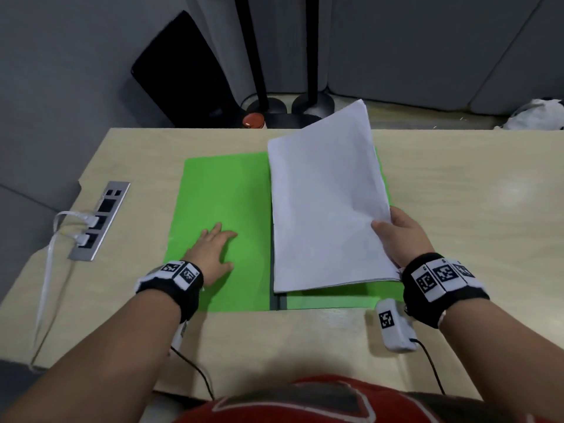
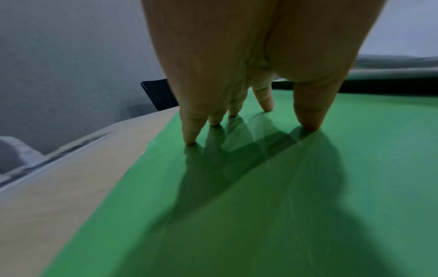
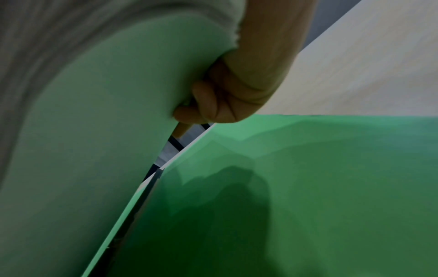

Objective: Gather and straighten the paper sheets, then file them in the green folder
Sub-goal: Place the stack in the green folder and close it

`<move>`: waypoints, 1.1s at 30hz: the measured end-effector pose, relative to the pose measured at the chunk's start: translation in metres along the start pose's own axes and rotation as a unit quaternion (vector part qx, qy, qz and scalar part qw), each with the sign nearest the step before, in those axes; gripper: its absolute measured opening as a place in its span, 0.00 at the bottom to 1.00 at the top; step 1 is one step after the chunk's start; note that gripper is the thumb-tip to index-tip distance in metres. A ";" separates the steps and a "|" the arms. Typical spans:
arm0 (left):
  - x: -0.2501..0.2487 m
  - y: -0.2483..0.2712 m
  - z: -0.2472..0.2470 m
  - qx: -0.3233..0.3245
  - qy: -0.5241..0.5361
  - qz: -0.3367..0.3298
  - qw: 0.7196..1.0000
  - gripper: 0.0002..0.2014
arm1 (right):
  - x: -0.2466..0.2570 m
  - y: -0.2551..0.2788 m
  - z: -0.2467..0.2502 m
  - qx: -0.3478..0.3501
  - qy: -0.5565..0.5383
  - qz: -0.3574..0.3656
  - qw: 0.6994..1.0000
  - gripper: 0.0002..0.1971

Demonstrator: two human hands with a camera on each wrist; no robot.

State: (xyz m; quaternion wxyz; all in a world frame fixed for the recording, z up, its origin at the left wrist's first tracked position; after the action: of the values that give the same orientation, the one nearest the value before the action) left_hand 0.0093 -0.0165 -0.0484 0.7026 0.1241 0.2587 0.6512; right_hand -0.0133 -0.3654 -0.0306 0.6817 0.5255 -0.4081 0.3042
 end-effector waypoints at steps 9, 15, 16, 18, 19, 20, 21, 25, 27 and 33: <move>0.035 -0.010 0.011 -0.020 0.012 0.033 0.999 0.39 | -0.015 -0.010 -0.013 -0.025 0.041 -0.056 0.997 0.15; 0.057 -0.013 0.022 -0.076 0.048 0.200 0.976 0.40 | -0.024 -0.017 -0.017 -0.050 0.098 -0.087 0.990 0.13; 0.061 -0.013 0.024 -0.076 0.059 0.237 0.967 0.40 | -0.024 -0.018 -0.016 -0.055 0.114 -0.090 0.988 0.14; 0.068 -0.015 0.029 -0.066 0.094 0.306 0.945 0.41 | -0.023 -0.021 -0.017 -0.061 0.131 -0.093 0.985 0.15; 0.070 -0.016 0.031 -0.063 0.115 0.331 0.935 0.41 | -0.023 -0.022 -0.018 -0.059 0.133 -0.094 0.985 0.15; 0.071 -0.017 0.033 -0.066 0.131 0.348 0.926 0.41 | -0.023 -0.023 -0.019 -0.056 0.133 -0.096 0.985 0.15; 0.072 -0.018 0.035 -0.073 0.142 0.360 0.919 0.40 | -0.022 -0.024 -0.020 -0.054 0.136 -0.097 0.985 0.15; 0.076 -0.020 0.043 -0.100 0.193 0.397 0.892 0.40 | -0.021 -0.029 -0.023 -0.056 0.174 -0.090 0.979 0.09; 0.083 -0.021 0.044 -0.098 0.232 0.405 0.879 0.42 | -0.022 -0.030 -0.022 -0.053 0.191 -0.085 0.977 0.10; 0.097 -0.022 0.043 -0.066 0.291 0.402 0.866 0.34 | -0.019 -0.030 -0.022 -0.060 0.223 -0.070 0.971 0.06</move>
State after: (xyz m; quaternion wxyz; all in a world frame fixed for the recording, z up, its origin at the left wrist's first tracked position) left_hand 0.0522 0.0830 -0.0438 0.2798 -0.0248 0.3354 0.8992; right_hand 0.0084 -0.3520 -0.0637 0.8052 0.4304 -0.2254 0.3400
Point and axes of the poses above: each hand's wrist, its own y-axis away from the middle knuckle, its own z-axis out of the back of the hand, x = y × z, the point moved 2 cm from there along -y, towards the middle knuckle, and after that the axes turned 4 degrees about -z, right-handed, at the moved point
